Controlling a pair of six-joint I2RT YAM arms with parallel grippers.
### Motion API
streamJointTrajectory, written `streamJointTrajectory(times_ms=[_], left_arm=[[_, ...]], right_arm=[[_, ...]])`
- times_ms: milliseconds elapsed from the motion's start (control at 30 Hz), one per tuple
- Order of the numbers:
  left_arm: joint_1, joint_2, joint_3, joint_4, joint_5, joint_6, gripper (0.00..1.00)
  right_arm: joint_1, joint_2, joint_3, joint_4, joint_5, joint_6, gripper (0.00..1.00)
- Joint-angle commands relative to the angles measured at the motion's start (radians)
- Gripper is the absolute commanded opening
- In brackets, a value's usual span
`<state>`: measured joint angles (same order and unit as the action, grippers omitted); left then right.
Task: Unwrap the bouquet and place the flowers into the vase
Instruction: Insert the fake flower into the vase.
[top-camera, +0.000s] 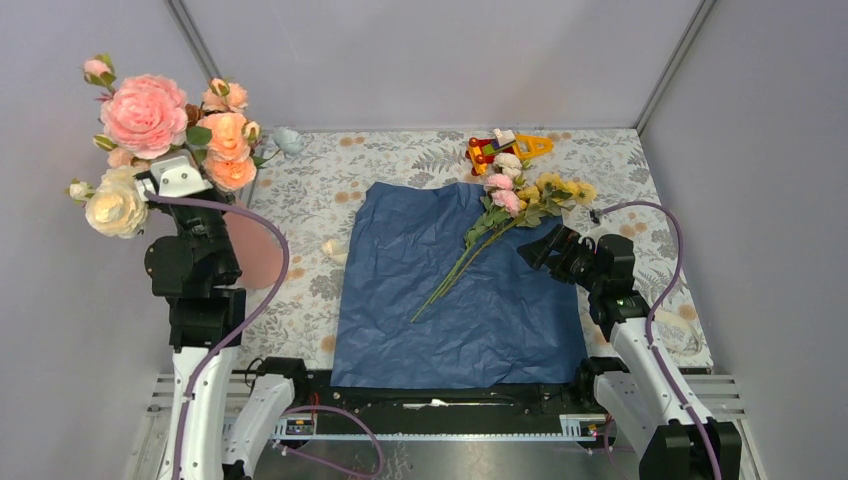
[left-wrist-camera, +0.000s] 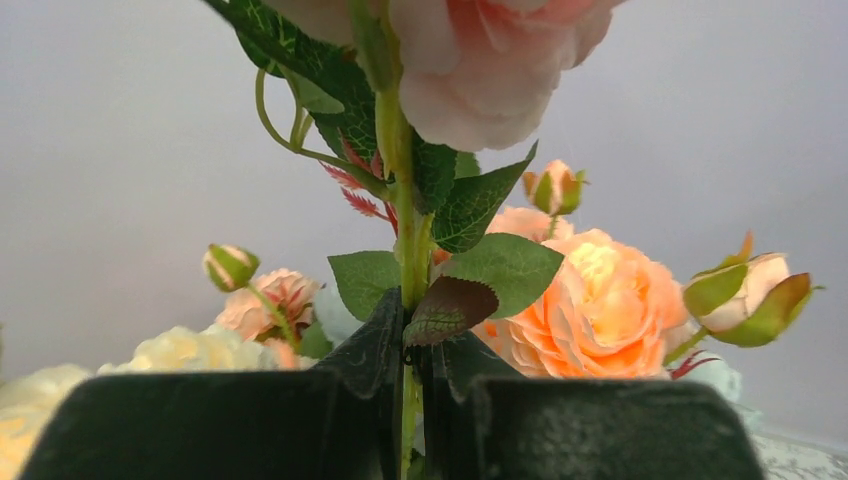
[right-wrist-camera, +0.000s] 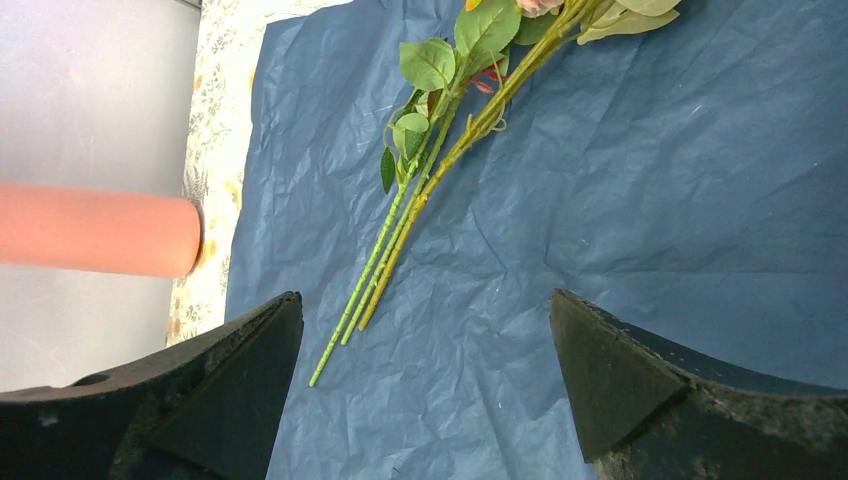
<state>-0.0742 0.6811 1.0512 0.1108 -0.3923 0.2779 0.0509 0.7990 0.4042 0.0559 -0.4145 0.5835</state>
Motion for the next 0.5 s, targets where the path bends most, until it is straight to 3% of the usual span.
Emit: streamJointTrajectory(times_ms=[0, 467], left_arm=[[0.064, -0.037, -0.044, 0.102, -0.025, -0.07, 0.0], [0.17, -0.076, -0.187, 0.072, 0.064, -0.23, 0.0]], right_arm=[[-0.008, 0.011, -0.003, 0.044, -0.032, -0.005, 1.0], [-0.01, 0.027, -0.008, 0.076, -0.064, 0.012, 1.0]])
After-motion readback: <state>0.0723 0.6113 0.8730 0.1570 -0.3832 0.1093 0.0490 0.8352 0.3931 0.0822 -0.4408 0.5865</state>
